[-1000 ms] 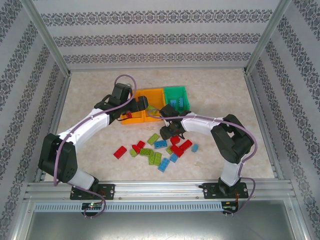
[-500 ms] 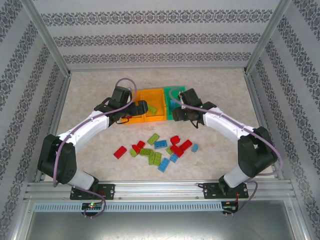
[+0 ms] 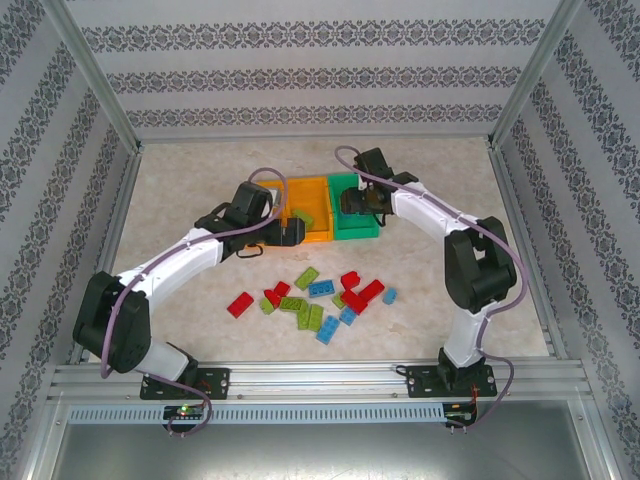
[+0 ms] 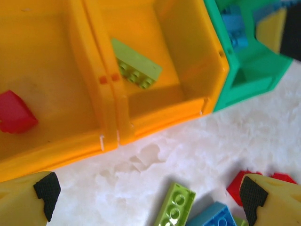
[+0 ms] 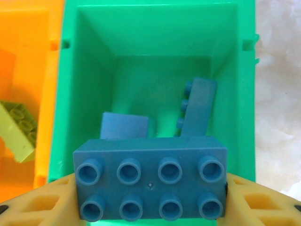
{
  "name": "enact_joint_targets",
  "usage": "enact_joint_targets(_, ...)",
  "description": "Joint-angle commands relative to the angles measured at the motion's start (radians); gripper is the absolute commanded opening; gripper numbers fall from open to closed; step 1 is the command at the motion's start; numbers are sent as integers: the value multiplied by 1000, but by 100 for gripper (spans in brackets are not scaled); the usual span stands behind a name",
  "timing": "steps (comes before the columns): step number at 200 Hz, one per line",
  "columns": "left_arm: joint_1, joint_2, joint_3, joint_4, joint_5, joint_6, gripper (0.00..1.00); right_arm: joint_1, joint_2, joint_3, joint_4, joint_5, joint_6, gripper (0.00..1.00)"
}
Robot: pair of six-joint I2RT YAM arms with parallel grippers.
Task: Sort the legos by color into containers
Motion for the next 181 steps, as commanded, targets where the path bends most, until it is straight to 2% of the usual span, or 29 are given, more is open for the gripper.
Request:
enact_joint_targets(1, -29, 5, 8, -54, 2, 74, 100, -25, 30, 60, -17, -43, 44, 57)
enact_joint_targets(59, -59, 3, -18, -89, -24, 78, 100, -34, 118, 169, -55, -94, 33, 74)
enact_joint_targets(84, -75, -3, -33, -134, -45, 96, 100, -33, 105, 167, -54, -105, 35, 82)
enact_joint_targets(116, -108, -15, -72, -143, -15, 127, 97, -32, 52, 136, -35, -115, 46, 89)
enact_joint_targets(159, -167, -67, -136, -176, 58, 223, 91, -36, -41, 60, -20, -102, 29, 90)
enact_joint_targets(181, -186, -91, -166, -208, 102, 208, 90, -49, -71, 17, -22, -105, 29, 90)
